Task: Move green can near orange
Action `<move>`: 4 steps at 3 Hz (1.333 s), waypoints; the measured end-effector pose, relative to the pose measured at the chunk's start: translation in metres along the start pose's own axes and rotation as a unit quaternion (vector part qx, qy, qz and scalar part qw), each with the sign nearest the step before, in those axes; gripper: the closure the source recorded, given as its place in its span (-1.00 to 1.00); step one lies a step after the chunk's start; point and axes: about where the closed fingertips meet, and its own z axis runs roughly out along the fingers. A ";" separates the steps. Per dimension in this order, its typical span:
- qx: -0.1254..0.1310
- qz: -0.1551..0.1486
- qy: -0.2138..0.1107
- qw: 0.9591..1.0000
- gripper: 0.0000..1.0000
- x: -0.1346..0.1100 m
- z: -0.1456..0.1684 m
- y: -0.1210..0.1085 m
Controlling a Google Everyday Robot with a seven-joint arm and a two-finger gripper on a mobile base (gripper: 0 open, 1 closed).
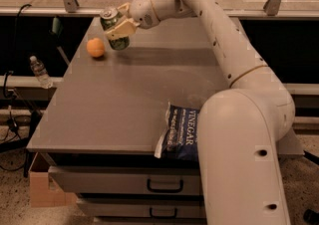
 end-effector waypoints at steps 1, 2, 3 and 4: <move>-0.001 0.012 0.012 1.000 0.73 0.006 0.005 0.000; -0.006 0.019 0.020 1.000 0.26 0.009 0.009 0.001; -0.011 0.026 0.027 0.999 -0.20 0.012 0.011 0.003; -0.012 0.034 0.034 0.999 -0.68 0.015 0.012 0.003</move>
Offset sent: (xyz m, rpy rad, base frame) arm 0.0039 -0.0010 -0.0122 -0.0597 0.0552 -0.0241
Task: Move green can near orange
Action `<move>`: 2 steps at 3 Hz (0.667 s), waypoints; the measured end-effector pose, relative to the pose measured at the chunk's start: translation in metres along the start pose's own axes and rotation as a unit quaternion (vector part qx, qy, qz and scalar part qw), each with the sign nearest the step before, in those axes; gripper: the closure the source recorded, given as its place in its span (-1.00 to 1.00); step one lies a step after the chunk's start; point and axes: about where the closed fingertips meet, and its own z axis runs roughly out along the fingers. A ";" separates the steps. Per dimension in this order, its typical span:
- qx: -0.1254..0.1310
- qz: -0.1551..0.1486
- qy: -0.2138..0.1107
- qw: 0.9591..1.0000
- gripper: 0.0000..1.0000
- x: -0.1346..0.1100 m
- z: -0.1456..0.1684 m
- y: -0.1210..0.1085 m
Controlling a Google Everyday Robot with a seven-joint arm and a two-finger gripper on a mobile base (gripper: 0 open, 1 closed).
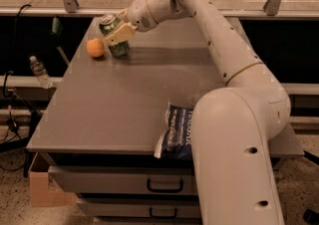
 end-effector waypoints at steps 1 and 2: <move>0.005 0.011 0.005 1.000 -1.00 0.005 -0.002 -0.003; 0.031 0.028 0.016 0.999 -1.00 0.020 -0.020 -0.017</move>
Offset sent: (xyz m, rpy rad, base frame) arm 0.0421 -0.0675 -0.0038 -0.0353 0.0207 -0.1872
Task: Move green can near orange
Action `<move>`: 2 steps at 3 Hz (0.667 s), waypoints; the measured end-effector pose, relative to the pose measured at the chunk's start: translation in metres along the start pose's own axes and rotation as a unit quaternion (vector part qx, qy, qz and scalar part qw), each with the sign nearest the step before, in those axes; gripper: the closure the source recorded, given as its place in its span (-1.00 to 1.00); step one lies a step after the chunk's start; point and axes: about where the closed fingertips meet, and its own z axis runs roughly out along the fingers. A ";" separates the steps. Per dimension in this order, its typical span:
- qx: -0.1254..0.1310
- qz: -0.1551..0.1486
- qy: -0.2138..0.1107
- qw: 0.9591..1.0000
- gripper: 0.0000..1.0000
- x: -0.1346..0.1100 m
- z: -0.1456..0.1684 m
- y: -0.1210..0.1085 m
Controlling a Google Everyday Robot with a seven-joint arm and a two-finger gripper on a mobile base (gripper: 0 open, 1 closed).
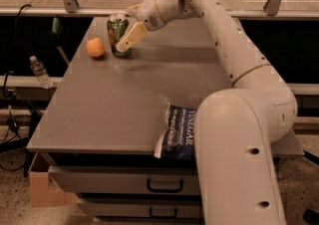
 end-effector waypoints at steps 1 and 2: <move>0.046 0.019 0.015 0.999 -1.00 0.020 -0.034 -0.025; 0.129 0.055 0.035 0.990 -1.00 0.046 -0.113 -0.055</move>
Offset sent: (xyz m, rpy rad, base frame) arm 0.0747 -0.2807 0.0572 -0.0475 -0.0385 -0.5935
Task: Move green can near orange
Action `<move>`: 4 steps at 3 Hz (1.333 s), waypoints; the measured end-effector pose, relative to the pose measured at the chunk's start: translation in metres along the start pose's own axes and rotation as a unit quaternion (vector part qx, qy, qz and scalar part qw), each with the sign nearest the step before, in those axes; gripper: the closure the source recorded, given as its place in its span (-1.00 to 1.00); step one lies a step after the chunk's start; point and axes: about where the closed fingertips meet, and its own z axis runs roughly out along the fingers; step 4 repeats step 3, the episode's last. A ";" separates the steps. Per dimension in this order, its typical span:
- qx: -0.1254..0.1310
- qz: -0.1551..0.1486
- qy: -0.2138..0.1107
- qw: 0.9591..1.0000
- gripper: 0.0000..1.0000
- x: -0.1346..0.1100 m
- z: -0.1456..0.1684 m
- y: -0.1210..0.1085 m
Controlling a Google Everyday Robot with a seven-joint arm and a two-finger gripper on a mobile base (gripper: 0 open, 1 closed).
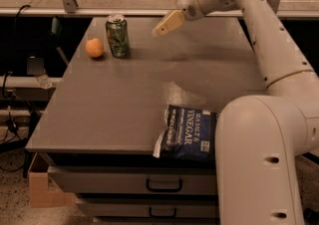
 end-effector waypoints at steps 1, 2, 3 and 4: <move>0.094 0.058 -0.001 0.994 -1.00 0.028 -0.091 -0.047; 0.164 0.120 -0.035 0.979 -1.00 0.040 -0.205 -0.062; 0.166 0.121 -0.033 0.978 -1.00 0.044 -0.207 -0.063; 0.166 0.121 -0.033 0.978 -1.00 0.044 -0.207 -0.063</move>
Offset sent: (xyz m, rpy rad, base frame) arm -0.0711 -0.3017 0.1326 0.2613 -0.0192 -0.5477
